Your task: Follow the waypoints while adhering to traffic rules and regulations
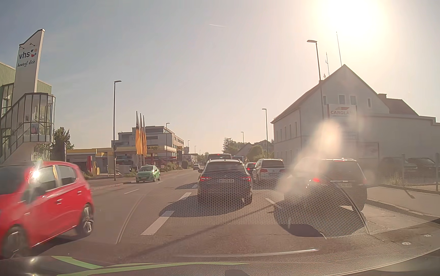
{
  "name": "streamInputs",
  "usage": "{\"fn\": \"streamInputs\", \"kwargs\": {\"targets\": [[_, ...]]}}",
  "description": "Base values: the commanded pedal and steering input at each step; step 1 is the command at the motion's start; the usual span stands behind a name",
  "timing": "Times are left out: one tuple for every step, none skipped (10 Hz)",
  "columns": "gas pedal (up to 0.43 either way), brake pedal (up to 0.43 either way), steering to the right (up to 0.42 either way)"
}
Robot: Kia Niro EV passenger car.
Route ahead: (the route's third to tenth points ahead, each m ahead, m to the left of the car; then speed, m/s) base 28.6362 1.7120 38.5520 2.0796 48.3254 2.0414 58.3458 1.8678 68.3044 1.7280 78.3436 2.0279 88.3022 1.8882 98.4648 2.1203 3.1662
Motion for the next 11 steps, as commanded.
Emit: {"fn": "streamInputs", "kwargs": {"targets": [[0.000, 0.098, -0.001], [0.000, 0.098, -0.001], [0.000, 0.098, -0.001], [0.000, 0.098, -0.001], [0.000, 0.098, -0.001], [0.000, 0.104, -0.001], [0.000, 0.104, -0.002], [0.000, 0.098, -0.002], [0.000, 0.104, -0.002], [0.000, 0.098, -0.002], [0.000, 0.098, -0.002]]}}
